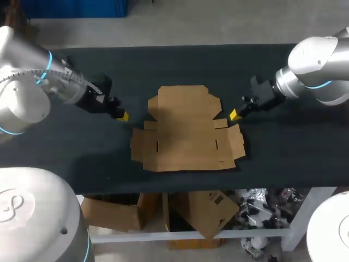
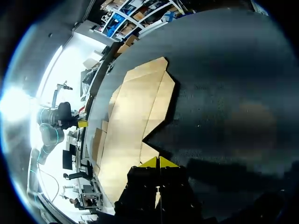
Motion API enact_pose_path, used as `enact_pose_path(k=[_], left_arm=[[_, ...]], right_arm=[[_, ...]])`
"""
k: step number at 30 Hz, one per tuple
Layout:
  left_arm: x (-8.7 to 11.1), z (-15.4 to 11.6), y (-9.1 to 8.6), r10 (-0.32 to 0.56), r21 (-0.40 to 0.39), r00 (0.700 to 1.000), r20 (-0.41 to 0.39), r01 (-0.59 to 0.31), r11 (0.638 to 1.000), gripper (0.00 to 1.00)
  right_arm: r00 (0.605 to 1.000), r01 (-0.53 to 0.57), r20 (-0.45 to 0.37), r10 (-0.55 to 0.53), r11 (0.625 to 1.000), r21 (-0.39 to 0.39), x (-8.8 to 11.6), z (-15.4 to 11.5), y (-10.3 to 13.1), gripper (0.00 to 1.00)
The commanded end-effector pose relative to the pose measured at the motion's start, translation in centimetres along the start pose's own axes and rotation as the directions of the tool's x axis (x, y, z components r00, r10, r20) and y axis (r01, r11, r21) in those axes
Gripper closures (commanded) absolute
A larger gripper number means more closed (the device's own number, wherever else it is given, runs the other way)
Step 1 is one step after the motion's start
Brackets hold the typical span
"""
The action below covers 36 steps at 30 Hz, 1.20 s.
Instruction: Assemble the packaging by folding the flat box into shape, placing the metal phone stand inside, and closing the box properly
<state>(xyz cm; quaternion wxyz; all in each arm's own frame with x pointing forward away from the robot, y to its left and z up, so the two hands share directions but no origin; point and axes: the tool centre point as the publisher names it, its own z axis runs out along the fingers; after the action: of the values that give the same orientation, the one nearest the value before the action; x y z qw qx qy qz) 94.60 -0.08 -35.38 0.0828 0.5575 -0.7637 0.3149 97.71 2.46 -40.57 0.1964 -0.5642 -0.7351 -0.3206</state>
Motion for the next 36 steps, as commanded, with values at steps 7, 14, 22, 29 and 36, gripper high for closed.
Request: enact_pose_path(k=[7, 14, 22, 29, 36], left_arm=[[-0.9, 2.2, -0.8, -0.016, -0.002, 0.999, -0.039, 0.016, 1.000, 1.00], [-0.8, 3.2, -1.0, -0.061, -0.039, 0.997, -0.047, 0.059, 0.998, 1.00], [-0.8, 3.2, -1.0, -0.061, -0.039, 0.997, -0.047, 0.059, 0.998, 1.00], [-0.8, 3.2, -1.0, -0.061, -0.039, 0.997, -0.047, 0.059, 0.998, 1.00], [-1.2, 3.9, -1.0, -0.072, -0.044, 0.996, -0.045, 0.070, 0.997, 1.00]], right_arm=[[1.000, -0.023, -0.012, 0.023, 0.999, -0.022, -0.4, 0.4, -0.3, 1.00], [0.997, -0.072, -0.017, 0.071, 0.995, -0.066, -0.8, 0.3, -0.7, 1.00], [0.997, -0.082, -0.020, 0.081, 0.994, -0.076, -1.0, 0.0, -0.8, 1.00], [0.997, -0.082, -0.020, 0.081, 0.994, -0.076, -1.0, 0.0, -0.8, 1.00], [0.996, -0.085, -0.026, 0.084, 0.995, -0.057, -1.3, 0.6, -0.7, 1.00]])
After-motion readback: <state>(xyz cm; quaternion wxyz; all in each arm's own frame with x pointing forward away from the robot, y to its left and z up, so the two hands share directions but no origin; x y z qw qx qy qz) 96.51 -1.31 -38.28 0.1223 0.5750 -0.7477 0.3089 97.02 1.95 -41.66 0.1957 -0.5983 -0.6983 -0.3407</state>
